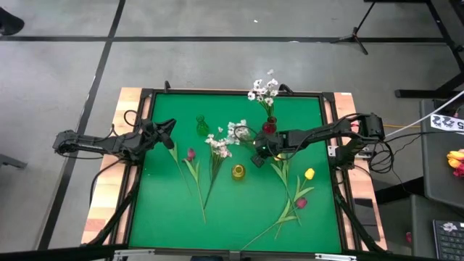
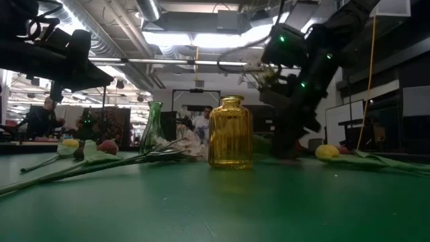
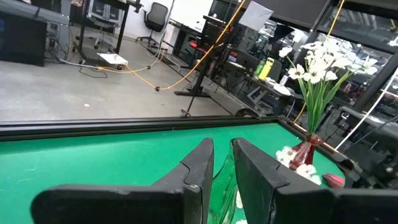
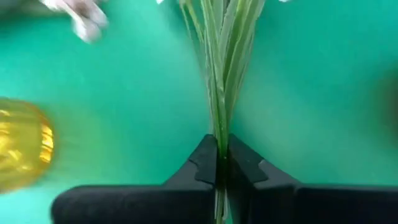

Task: Sort flowers into vase by color
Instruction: Put the right white flower into the red vase

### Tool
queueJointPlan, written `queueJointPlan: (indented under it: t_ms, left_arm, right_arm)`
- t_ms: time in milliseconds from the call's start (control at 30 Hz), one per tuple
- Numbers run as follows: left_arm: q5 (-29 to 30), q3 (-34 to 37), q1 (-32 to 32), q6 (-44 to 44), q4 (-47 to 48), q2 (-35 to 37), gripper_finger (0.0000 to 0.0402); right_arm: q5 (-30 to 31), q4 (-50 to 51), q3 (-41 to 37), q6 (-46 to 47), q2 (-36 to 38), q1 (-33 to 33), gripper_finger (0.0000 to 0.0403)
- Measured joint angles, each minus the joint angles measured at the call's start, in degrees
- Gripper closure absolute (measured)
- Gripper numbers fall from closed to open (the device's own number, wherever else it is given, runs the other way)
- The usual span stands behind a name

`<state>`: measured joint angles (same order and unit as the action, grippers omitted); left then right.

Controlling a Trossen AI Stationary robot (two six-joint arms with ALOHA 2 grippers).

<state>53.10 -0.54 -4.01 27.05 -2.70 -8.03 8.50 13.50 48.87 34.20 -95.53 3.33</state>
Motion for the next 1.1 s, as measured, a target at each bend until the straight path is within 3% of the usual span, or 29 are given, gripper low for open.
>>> queueJointPlan:
  t_ms: [400,633,900,1100]
  left_arm:
    - [0.04,0.00,-0.02,-1.46,0.00,0.00,0.0341]
    - [0.07,0.00,0.00,-2.12,0.00,0.00,0.0341]
    - [0.07,0.00,-0.02,-3.06,0.00,0.01,0.0341]
    - [0.10,0.00,-0.01,-3.45,0.02,-0.02,0.0341]
  right_arm:
    - [6.55,1.41,13.01,-14.25,0.46,0.02,0.0395]
    - [13.72,1.01,19.33,-25.35,5.59,0.03,0.0396]
    - [19.60,-6.44,17.33,-32.67,18.71,-1.00,0.0394]
    - [19.39,-27.49,5.74,-42.63,30.59,-4.05,0.0396]
